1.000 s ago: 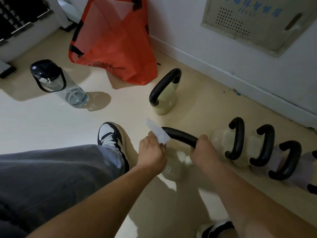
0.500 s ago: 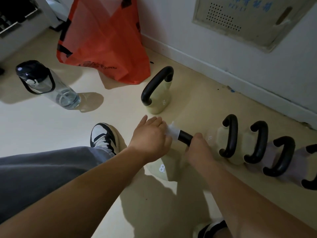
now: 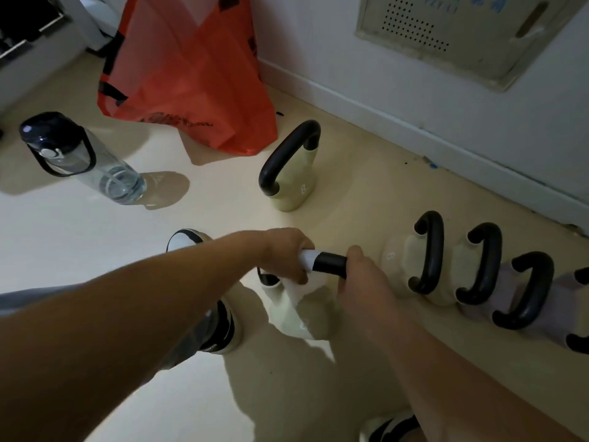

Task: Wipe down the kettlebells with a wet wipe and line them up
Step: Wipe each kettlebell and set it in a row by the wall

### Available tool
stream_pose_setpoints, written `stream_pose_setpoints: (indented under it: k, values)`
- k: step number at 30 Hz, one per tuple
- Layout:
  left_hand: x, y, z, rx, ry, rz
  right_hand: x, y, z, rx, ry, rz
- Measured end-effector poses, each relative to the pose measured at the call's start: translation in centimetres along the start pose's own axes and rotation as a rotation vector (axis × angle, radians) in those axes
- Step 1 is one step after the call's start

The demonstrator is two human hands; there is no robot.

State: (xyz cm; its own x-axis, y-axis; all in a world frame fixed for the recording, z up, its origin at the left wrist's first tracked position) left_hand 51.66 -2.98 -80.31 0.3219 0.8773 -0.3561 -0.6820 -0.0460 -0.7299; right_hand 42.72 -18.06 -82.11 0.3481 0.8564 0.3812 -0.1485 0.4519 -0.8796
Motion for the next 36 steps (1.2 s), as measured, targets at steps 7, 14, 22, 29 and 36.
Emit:
stream_pose_setpoints:
  k: [7, 14, 22, 29, 36]
  values:
    - [1.2, 2.9, 2.1, -0.309, -0.003, 0.093, 1.3, -0.1, 0.0, -0.021, -0.009, 0.041]
    - [2.2, 5.3, 3.0, -0.916, -0.097, 0.091, 1.6, 0.2, 0.0, -0.008, 0.115, -0.019]
    - [2.4, 9.1, 4.1, -0.779, -0.548, 1.243, 0.7, 0.3, 0.0, -0.046, 0.122, -0.022]
    - [-0.3, 2.6, 2.1, -0.6, -0.106, 0.021, 0.5, 0.7, 0.0, -0.057, 0.084, 0.032]
    - [-6.0, 2.3, 1.3, -0.497, 0.288, -0.423, 0.1, 0.8, -0.1, -0.038, 0.047, 0.012]
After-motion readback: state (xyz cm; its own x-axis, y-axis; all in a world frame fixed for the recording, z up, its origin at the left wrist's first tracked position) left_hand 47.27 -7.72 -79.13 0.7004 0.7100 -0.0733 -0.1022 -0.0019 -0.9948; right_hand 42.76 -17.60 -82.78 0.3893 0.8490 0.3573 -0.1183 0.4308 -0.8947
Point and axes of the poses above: each hand's wrist, its own z-axis away from the middle knuckle, its own y-axis out of the palm, x = y × z, the point moved 3 cm from there along -z, towards the middle knuckle, and after that the axes turned 10 degrees about -x, right-handed, at the moved point
